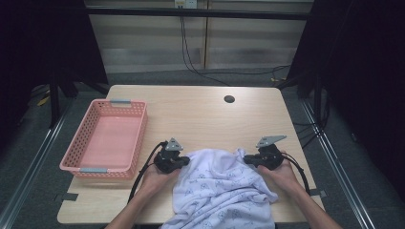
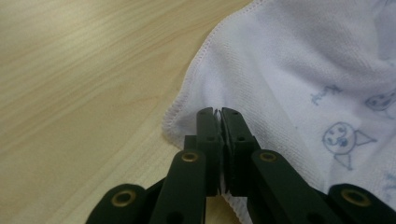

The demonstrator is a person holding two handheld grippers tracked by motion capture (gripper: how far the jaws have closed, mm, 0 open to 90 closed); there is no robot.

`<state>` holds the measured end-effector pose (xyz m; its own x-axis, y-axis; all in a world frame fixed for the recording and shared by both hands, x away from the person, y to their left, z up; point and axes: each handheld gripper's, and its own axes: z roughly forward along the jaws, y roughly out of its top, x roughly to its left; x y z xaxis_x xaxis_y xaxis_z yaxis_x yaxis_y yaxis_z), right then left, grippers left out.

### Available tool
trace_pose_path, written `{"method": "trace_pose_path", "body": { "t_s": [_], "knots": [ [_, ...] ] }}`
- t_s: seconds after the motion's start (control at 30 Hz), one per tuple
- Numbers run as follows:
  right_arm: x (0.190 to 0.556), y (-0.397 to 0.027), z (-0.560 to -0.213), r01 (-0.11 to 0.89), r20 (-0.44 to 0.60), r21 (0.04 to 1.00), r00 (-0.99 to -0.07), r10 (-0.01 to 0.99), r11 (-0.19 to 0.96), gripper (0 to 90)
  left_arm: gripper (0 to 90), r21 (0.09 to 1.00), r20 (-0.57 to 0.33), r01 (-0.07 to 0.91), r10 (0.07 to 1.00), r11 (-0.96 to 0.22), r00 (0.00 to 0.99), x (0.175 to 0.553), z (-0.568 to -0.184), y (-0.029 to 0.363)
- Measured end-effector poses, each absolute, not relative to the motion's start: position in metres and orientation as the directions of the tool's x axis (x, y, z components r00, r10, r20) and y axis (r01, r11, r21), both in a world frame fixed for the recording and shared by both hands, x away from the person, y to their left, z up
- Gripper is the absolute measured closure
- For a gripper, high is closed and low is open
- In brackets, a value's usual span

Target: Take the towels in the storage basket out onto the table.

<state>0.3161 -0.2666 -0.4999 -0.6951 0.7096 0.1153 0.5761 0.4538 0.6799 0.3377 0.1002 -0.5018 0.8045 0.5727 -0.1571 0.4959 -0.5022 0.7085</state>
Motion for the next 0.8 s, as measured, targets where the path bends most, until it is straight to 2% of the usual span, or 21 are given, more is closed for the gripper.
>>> {"method": "trace_pose_path", "body": {
  "t_s": [0.33,0.4,0.6,0.8],
  "knots": [
    [0.303,-0.310,-0.477,0.578,0.137,0.749,-0.615,0.777,0.325,85.3,87.9,0.749,-0.227,0.525,0.587,-0.405,0.777,0.339,-0.489,0.113],
    [0.298,-0.323,-0.471,0.574,0.171,0.776,-0.592,0.787,0.263,85.5,87.9,0.764,-0.245,0.522,0.577,-0.380,0.779,0.338,-0.484,0.114],
    [0.295,-0.332,-0.456,0.544,0.178,0.811,-0.579,0.796,0.215,85.6,88.0,0.798,-0.274,0.517,0.578,-0.309,0.769,0.340,-0.465,0.116],
    [0.298,-0.337,-0.431,0.491,0.170,0.854,-0.577,0.799,0.172,85.6,88.2,0.836,-0.222,0.459,0.579,-0.301,0.784,0.343,-0.436,0.117]
  ]
}}
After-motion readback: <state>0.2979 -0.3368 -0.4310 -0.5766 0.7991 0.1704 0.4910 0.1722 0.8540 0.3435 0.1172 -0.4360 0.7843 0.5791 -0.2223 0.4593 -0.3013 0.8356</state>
